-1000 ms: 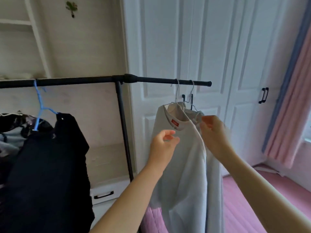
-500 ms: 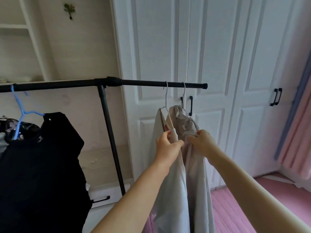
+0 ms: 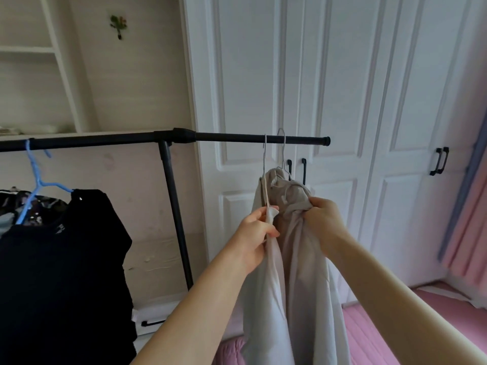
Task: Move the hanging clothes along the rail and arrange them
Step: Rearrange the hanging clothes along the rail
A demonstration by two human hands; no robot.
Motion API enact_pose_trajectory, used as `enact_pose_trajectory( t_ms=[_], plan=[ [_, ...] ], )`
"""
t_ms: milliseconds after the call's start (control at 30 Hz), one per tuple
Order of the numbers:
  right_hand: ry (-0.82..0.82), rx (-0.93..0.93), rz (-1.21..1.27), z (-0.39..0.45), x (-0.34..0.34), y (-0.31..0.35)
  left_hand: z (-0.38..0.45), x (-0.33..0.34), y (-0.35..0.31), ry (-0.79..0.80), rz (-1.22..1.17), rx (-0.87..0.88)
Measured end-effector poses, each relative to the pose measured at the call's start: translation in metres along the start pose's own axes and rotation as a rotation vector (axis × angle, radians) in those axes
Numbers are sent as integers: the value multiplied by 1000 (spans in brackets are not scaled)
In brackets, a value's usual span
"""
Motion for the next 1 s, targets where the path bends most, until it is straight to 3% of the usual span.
enact_pose_trajectory(
  t_ms=[367,733,1000],
  plan=[
    [-79,-42,9,-45,10,41,-51,-17,-31,212,-55,-2],
    [-149,-75,-40,-108,24,92,-105,-48,-99,302,-72,25],
    [-140,-102,-61,-164,49,121,-156,-73,-111,358,-5,60]
  ],
)
Point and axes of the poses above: each hand's wrist, its own z-axis towards the middle knuckle, its own x-axis out of the palm, y = z × x, the point moved 5 cm from there along z, towards the middle knuckle, and after that the axes turned 6 degrees about -z, right-handed, at the moved point
